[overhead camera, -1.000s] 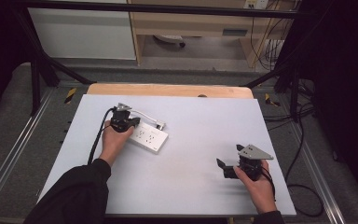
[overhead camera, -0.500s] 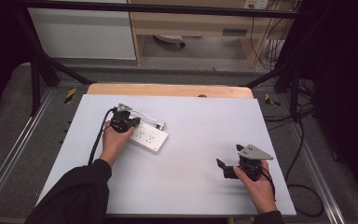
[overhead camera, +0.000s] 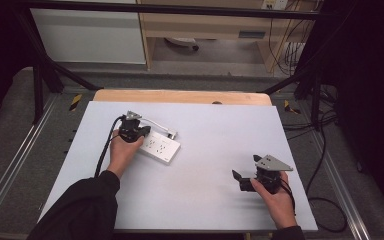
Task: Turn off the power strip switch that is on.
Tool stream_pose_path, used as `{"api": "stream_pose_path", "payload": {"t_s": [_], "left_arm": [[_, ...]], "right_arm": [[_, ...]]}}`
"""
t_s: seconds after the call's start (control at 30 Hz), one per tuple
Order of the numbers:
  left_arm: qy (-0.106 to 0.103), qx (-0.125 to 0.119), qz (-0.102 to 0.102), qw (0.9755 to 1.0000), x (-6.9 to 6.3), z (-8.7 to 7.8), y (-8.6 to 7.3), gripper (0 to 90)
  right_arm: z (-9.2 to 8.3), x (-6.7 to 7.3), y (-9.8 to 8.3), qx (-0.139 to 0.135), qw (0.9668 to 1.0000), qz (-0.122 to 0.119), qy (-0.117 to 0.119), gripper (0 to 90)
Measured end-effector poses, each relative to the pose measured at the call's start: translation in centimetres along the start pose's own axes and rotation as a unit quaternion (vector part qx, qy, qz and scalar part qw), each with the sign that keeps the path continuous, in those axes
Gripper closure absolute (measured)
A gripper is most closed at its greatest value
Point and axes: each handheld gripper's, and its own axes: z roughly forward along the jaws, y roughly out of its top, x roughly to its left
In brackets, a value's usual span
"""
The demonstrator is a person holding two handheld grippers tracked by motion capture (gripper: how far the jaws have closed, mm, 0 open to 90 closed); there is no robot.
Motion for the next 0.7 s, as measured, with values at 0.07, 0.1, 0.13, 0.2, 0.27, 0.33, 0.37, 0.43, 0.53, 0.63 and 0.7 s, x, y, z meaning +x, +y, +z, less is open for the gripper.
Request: {"api": "stream_pose_path", "payload": {"t_s": [0.07,0.1,0.13,0.2,0.27,0.33,0.37,0.43,0.53,0.63,0.7], "left_arm": [[0.002,0.0,0.002,1.0,0.0,-0.02,-0.02,90.0],[0.002,0.0,0.002,1.0,0.0,-0.02,-0.02,90.0],[0.003,-0.001,0.001,1.0,0.0,-0.03,-0.06,90.0],[0.003,-0.001,0.001,1.0,0.0,-0.03,-0.07,90.0],[0.003,-0.004,0.003,1.0,-0.03,0.02,-0.25,90.0],[0.002,-0.005,0.001,1.0,-0.03,0.0,-0.29,90.0],[0.003,-0.007,-0.002,1.0,-0.06,0.0,-0.36,90.0],[0.003,-0.007,-0.001,1.0,-0.09,-0.01,-0.37,90.0],[0.001,-0.011,-0.005,0.9999,-0.11,0.07,-0.43,90.0],[-0.002,-0.014,-0.012,0.9998,-0.06,0.2,-0.39,90.0],[-0.002,-0.014,-0.013,0.9998,-0.12,0.29,-0.31,90.0]], "right_arm": [[0.05,-0.02,-0.01,0.0,1.0,-0.002,0.0,4.6],[0.06,-0.01,-0.01,0.0,1.0,-0.002,0.0,4.5],[0.06,-0.01,-0.02,0.001,1.0,-0.003,0.0,4.6],[0.05,-0.01,-0.02,0.001,1.0,-0.003,0.0,4.5],[-0.01,0.02,-0.01,0.001,1.0,-0.002,0.0,4.5],[-0.03,0.01,-0.01,0.001,1.0,-0.001,0.0,4.5],[-0.02,0.01,-0.01,0.001,1.0,-0.001,0.0,4.5],[-0.01,0.01,-0.01,0.001,1.0,-0.001,0.0,4.5],[-0.02,0.02,-0.01,0.0,1.0,-0.002,0.0,4.5],[-0.05,-0.01,-0.01,0.001,1.0,-0.001,0.0,4.5],[-0.02,-0.08,-0.03,0.0,1.0,0.001,0.0,4.5]]}}
